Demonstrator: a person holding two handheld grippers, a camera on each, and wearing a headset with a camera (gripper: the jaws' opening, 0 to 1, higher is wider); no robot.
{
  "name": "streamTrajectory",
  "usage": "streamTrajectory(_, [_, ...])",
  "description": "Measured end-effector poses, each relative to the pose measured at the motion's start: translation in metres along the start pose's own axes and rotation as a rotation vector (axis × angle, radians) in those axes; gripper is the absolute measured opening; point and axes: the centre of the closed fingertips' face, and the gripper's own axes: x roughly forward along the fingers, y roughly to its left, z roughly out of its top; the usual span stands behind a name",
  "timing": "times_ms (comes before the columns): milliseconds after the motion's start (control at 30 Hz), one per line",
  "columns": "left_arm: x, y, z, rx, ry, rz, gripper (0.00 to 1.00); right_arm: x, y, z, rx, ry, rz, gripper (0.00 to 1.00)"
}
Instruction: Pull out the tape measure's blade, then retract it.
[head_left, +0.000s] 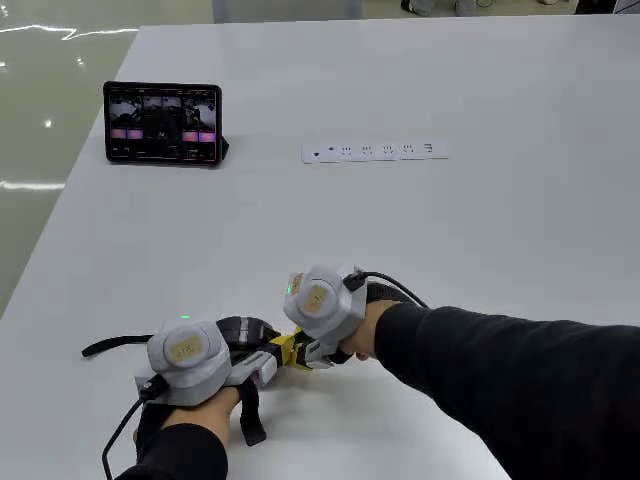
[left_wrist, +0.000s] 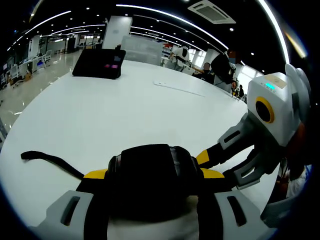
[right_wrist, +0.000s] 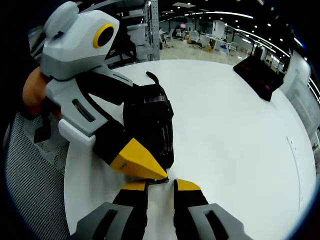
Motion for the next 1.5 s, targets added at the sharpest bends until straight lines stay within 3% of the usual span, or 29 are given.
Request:
streamTrajectory(233, [-0.005,-0.002,0.002,0.066,0.010,-0.022,0.66,-0.024,-0.010,-0.012,0.026,-0.025,-0.045,0.20])
streamTrajectory(533, [-0.009,-0.002,0.000,0.077,0.051,-0.072,0.84,-0.051,-0.010,-0.030,0.055,-0.080,-0.101,0.23])
streamTrajectory(667, [-0.012,-0.001,0.006,0.116,0.025,-0.083,0.91,-0.062,-0.008,-0.037,0.082,-0.103,-0.121,0.25])
streamTrajectory(800, [-0.016,0.006,0.005,0.113,0.037,-0.100,0.99,-0.072,-0.003,-0.040,0.103,-0.141,-0.134,0.28])
streamTrajectory(1067, [-0.029,0.014,0.003,0.101,0.042,-0.159,0.99,-0.093,0.002,-0.054,0.196,-0.210,-0.169,0.43])
streamTrajectory(1100, [-0.031,0.008,0.005,0.078,0.031,-0.203,0.99,-0.095,0.003,-0.056,0.203,-0.213,-0.174,0.45])
streamTrajectory(1133, [-0.034,0.003,0.015,0.069,-0.024,-0.245,0.99,-0.098,0.003,-0.060,0.222,-0.215,-0.182,0.46])
streamTrajectory(1200, [-0.038,0.014,0.016,0.126,-0.018,-0.199,0.99,-0.103,0.003,-0.063,0.236,-0.229,-0.195,0.50])
streamTrajectory(1233, [-0.040,0.015,0.014,0.122,0.002,-0.204,0.99,-0.106,0.004,-0.064,0.243,-0.239,-0.197,0.53])
streamTrajectory(1300, [-0.046,0.015,0.019,0.116,-0.021,-0.233,0.99,-0.112,0.004,-0.068,0.258,-0.256,-0.210,0.56])
streamTrajectory(1367, [-0.049,0.023,0.017,0.162,0.007,-0.209,0.99,-0.116,0.003,-0.072,0.266,-0.260,-0.221,0.60])
streamTrajectory(1467, [-0.060,0.023,0.019,0.165,0.022,-0.263,0.99,-0.126,0.008,-0.072,0.291,-0.320,-0.211,0.70])
streamTrajectory(1500, [-0.063,0.022,0.020,0.171,0.019,-0.281,0.99,-0.128,0.008,-0.075,0.290,-0.315,-0.215,0.73])
